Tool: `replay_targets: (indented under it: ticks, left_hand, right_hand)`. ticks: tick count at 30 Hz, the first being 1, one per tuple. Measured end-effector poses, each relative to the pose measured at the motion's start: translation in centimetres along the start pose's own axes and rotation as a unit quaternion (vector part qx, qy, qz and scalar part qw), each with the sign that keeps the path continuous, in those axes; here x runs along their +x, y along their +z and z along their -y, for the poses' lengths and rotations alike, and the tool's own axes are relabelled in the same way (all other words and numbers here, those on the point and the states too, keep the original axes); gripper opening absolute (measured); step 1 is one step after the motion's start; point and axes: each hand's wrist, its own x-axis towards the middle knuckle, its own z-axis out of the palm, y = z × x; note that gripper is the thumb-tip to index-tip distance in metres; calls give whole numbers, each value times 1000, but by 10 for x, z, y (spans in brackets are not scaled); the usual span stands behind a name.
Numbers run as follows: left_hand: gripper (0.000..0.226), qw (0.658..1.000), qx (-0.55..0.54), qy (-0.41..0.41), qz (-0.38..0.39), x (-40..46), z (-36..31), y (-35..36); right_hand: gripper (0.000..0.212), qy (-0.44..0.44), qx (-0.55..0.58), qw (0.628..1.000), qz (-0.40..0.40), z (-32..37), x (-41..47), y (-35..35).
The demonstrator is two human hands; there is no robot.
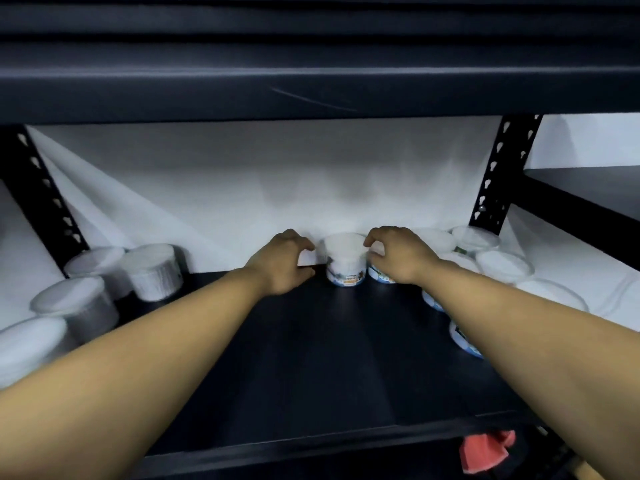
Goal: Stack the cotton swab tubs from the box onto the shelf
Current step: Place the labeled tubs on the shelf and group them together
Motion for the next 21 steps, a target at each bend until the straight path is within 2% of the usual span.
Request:
replay_targets:
  ticks: [6,11,18,21]
  left_hand:
    - [58,994,40,-103,-5,-74,83,-43]
    - [58,984,61,-164,-41,-140,144,-84]
    - [69,964,51,-251,-72,-213,204,-110]
    - [71,961,39,-258,-92,-233,218,-113]
  right_hand:
    - [25,-75,36,996,38,92,18,32]
    - [27,-141,62,985,81,183,37,71]
    - [38,-199,85,969,122,285,42,118]
    - [39,-213,104,964,120,316,42,132]
